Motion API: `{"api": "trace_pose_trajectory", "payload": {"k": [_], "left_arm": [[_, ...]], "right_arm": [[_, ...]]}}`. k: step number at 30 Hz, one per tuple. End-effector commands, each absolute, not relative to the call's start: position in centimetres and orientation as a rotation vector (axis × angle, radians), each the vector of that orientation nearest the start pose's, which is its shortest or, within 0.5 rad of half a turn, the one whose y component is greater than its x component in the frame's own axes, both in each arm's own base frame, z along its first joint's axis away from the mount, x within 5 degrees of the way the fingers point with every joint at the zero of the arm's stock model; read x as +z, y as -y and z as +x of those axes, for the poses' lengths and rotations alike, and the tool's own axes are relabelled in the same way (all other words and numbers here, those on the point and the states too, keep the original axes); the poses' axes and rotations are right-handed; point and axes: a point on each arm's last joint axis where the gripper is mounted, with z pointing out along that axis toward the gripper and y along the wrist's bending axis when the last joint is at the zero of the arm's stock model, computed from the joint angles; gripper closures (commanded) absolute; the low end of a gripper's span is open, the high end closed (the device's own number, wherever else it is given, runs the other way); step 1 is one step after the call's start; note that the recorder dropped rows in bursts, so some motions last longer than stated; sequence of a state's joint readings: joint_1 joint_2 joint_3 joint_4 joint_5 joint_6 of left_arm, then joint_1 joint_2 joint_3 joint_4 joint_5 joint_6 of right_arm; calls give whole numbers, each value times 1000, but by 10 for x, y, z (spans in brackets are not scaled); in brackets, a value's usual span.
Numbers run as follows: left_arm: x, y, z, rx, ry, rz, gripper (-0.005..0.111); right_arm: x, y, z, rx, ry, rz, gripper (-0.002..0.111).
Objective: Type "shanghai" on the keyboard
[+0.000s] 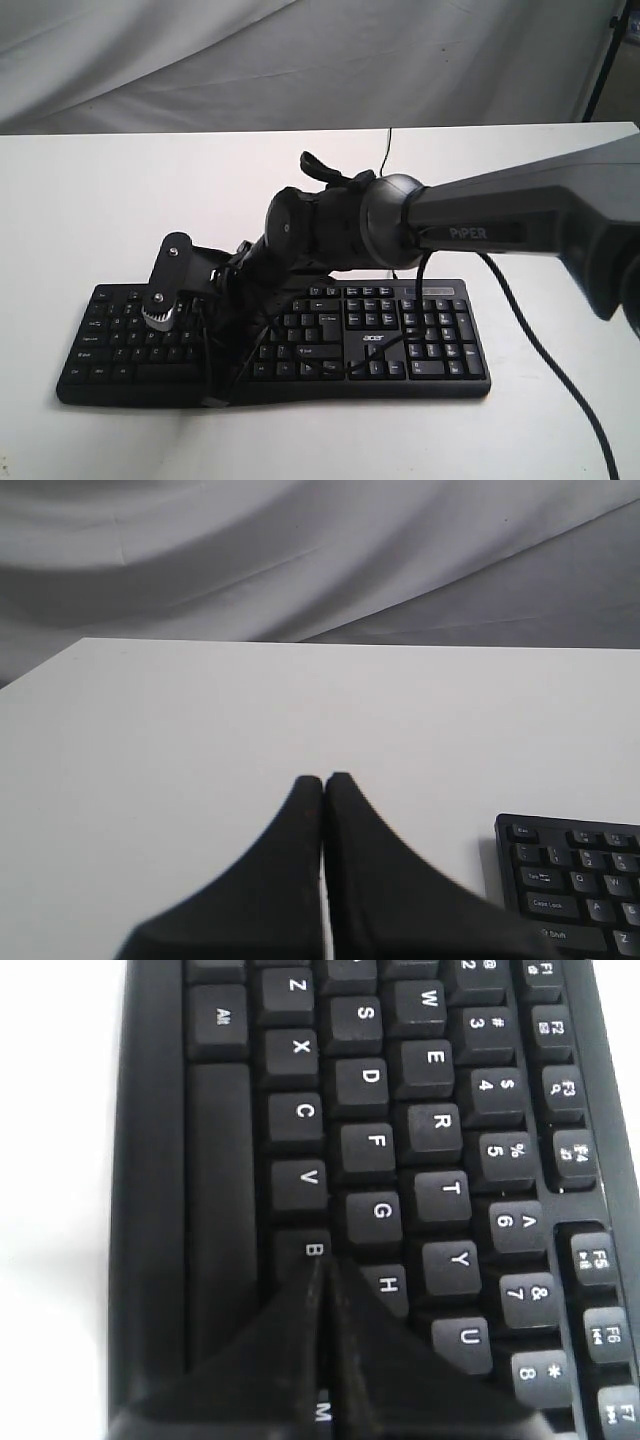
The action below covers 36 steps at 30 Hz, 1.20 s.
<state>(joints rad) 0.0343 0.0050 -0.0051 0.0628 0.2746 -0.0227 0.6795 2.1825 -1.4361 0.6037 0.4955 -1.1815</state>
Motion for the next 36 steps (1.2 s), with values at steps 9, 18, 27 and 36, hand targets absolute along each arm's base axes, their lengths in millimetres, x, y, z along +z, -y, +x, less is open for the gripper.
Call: {"api": "trace_pose_trajectory", "payload": {"k": [9,18,27,36], "left_arm": [[189,-3,55,63,-1749,-7,106],[189,-3,55,63,-1749,-7,106],[189,-3,55,63,-1749,-7,106],[189,-3,55,63,-1749,-7,106]], "right_arm": [[151,-299,331,368,-1967,-1646,108],[156,-299,332,362,-1960,-1616,108],[158,-300,335,362,-1952,-1575,108],[154,-320,353,424,-1954,-1593,108]]}}
